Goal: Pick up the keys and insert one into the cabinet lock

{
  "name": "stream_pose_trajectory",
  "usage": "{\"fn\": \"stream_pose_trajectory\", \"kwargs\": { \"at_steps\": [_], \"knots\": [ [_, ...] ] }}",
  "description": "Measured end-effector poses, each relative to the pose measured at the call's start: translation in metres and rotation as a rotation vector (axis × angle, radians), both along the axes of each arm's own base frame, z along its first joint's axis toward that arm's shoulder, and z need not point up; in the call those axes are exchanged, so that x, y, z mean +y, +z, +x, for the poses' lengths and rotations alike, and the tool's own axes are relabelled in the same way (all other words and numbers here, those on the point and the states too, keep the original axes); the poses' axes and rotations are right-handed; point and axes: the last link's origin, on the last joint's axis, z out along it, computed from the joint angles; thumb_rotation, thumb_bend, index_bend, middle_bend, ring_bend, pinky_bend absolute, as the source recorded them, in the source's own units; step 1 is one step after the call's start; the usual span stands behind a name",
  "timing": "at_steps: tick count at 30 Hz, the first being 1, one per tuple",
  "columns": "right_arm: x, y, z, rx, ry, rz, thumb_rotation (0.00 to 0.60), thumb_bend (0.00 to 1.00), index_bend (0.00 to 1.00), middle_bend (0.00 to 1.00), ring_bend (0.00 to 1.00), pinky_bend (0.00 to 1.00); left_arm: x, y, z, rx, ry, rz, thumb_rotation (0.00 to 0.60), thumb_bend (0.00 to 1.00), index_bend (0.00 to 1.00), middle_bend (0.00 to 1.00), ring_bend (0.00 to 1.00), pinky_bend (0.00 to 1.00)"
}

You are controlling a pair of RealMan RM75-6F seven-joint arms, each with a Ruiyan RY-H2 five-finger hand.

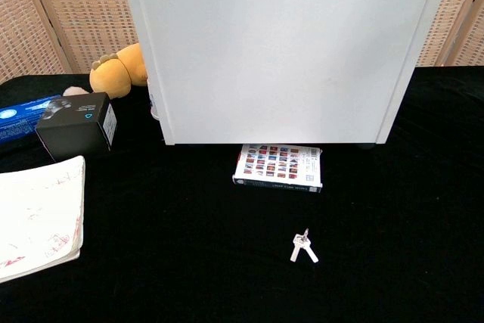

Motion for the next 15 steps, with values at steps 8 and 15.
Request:
{"fn": "stream_pose_trajectory", "kwargs": {
  "at_steps": [8,15],
  "knots": [
    [-0.001,-0.003,-0.001,0.014,-0.008,0.007,0.6,0.0,0.17,0.05,0.0,0.0,0.001,0.0,-0.001,0.002,0.011,-0.004,0.6,0.0,0.0,0.0,0.0,0.0],
    [-0.005,-0.014,0.003,0.048,0.018,0.049,0.6,0.0,0.2,0.42,0.33,0.36,0.005,-0.001,-0.001,0.004,0.015,-0.006,0.6,0.0,0.0,0.0,0.0,0.0]
  ]
}}
